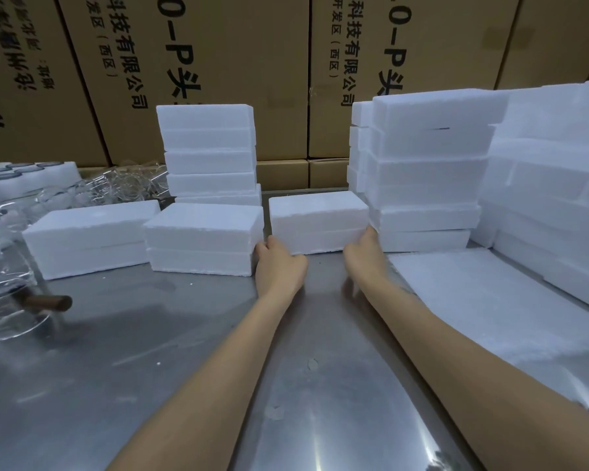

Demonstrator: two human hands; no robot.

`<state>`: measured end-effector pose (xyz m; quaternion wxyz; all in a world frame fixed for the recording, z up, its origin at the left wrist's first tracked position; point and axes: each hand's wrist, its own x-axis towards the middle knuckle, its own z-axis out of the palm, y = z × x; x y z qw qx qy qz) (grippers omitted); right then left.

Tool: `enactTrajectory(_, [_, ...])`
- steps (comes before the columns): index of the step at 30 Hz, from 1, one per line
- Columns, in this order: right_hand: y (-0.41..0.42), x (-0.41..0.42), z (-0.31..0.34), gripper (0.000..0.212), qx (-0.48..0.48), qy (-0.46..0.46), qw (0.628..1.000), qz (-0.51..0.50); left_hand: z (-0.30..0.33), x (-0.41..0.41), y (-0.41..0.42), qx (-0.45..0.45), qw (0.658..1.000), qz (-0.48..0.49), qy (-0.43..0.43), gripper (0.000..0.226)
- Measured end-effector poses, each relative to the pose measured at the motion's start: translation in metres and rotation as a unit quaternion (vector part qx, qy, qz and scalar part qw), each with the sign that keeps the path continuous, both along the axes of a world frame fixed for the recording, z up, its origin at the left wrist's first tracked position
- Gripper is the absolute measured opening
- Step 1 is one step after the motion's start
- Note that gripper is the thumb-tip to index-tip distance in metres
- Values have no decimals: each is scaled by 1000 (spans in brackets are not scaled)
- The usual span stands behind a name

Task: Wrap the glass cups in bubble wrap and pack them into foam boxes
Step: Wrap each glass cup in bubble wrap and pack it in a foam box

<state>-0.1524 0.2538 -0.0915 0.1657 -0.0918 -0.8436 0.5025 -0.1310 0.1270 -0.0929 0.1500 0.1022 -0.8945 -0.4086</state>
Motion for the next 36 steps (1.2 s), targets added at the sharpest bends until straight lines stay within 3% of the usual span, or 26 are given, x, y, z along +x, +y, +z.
enactTrajectory(15, [16,75,-3,41,-63,21,998,-2,-6,73,-22,70,994,-71,37,27])
enactTrajectory(20, [24,95,-1,39,-28,12,1000,-5,-6,99,-38,98,987,-113,59,28])
enactTrajectory(25, [37,108,0,21,-53,-24,998,19,-6,112,-56,119,988,-79,58,24])
enactTrajectory(28, [37,111,2,21,-87,-29,995,42,-2,113,-58,110,990,-68,62,23])
enactTrajectory(36, [35,115,7,36,-100,92,988,68,6,115,-52,113,972,-113,170,50])
